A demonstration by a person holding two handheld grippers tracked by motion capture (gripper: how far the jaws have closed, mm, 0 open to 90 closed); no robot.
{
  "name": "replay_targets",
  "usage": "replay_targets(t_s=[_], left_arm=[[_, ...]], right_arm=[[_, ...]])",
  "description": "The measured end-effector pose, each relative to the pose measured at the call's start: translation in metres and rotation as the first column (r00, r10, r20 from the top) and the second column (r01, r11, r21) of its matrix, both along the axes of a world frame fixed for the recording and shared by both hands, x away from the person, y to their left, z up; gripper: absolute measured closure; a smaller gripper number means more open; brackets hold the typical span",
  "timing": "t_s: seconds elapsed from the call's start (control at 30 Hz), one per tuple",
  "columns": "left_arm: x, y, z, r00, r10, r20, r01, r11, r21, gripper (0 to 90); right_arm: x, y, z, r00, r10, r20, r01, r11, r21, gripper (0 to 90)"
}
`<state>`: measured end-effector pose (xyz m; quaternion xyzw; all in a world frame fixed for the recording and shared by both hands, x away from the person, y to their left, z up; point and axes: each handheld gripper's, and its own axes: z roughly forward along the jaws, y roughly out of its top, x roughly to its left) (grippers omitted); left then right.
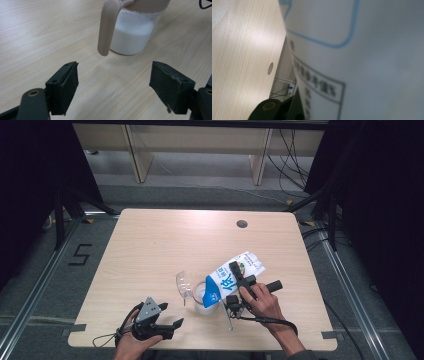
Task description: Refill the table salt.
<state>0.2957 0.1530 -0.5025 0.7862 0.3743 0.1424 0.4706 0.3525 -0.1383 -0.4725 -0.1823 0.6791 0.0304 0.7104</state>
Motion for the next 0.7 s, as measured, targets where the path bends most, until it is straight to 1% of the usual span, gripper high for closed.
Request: replay_targets(t_s=[0.1, 0.13, 0.17, 0.2, 0.23, 0.27, 0.33, 0.37, 0.4, 0.5, 0.53, 0.57, 0.7], left_arm=[[0.0003, 0.0002, 0.0001, 1.0, -0.005, 0.004, 0.005, 1.0, 0.003, 22.3], [-0.0004, -0.0005, -0.0003, 0.9999, 0.007, -0.007, -0.007, 0.9999, -0.007, 22.2], [-0.0004, -0.0005, -0.0003, 0.9999, 0.007, -0.007, -0.007, 0.9999, -0.007, 22.2], [-0.0004, -0.0006, -0.0004, 0.9999, 0.007, -0.008, -0.007, 0.9999, -0.008, 22.2], [-0.0003, -0.0006, -0.0004, 0.9999, 0.007, -0.008, -0.007, 1.0, -0.007, 22.2], [-0.0002, -0.0006, -0.0005, 0.9999, 0.006, -0.009, -0.006, 1.0, -0.007, 22.2], [-0.0003, -0.0005, -0.0005, 1.0, 0.003, -0.008, -0.003, 1.0, -0.006, 22.2], [-0.0003, -0.0006, -0.0005, 1.0, 0.004, -0.009, -0.004, 1.0, -0.007, 22.2], [-0.0002, -0.0005, -0.0005, 1.0, 0.005, -0.008, -0.005, 1.0, -0.006, 22.2], [0.0, -0.0002, -0.0004, 1.0, 0.003, -0.002, -0.003, 1.0, 0.0, 22.2], [-0.0002, -0.0005, -0.0006, 1.0, 0.005, -0.007, -0.005, 1.0, -0.005, 22.2], [-0.0001, -0.0004, -0.0005, 1.0, 0.004, -0.004, -0.004, 1.0, -0.002, 22.2], [0.0001, 0.0002, -0.0004, 1.0, 0.002, -0.005, -0.002, 1.0, 0.004, 22.2]], right_arm=[[0.0, 0.0, -0.0001, 1.0, 0.0, -0.001, 0.0, 1.0, 0.002, 79.4], [0.0, 0.0001, 0.0, 1.0, -0.001, -0.003, 0.001, 1.0, 0.005, 79.4], [0.0, 0.0001, 0.0, 1.0, -0.001, -0.003, 0.001, 1.0, 0.005, 79.4], [0.0004, 0.0014, 0.003, 0.9999, 0.013, 0.004, -0.013, 0.9995, -0.029, 79.4], [0.0005, 0.0014, 0.0029, 1.0, 0.01, -0.002, -0.01, 0.9996, -0.027, 79.5], [0.0003, 0.0019, 0.0039, 0.9999, 0.013, 0.007, -0.013, 0.9992, -0.039, 79.5], [0.0004, 0.0012, 0.002, 1.0, 0.004, -0.007, -0.004, 0.9998, -0.018, 79.5], [-0.0005, 0.0006, 0.0003, 0.9998, -0.014, -0.015, 0.014, 0.9999, 0.002, 79.5], [0.0008, 0.0016, 0.0027, 0.9999, 0.015, 0.002, -0.015, 0.9996, -0.024, 79.5], [0.0007, 0.002, 0.0032, 0.9999, 0.011, 0.007, -0.011, 0.9994, -0.032, 79.5], [0.0002, 0.0008, 0.0004, 0.9999, -0.009, -0.013, 0.009, 0.9999, 0.005, 79.5], [-0.0005, 0.0001, -0.0011, 0.9994, -0.025, -0.022, 0.026, 0.9994, 0.023, 79.5], [-0.0003, 0.0003, -0.0003, 0.9996, -0.023, -0.018, 0.023, 0.9996, 0.016, 79.5]])
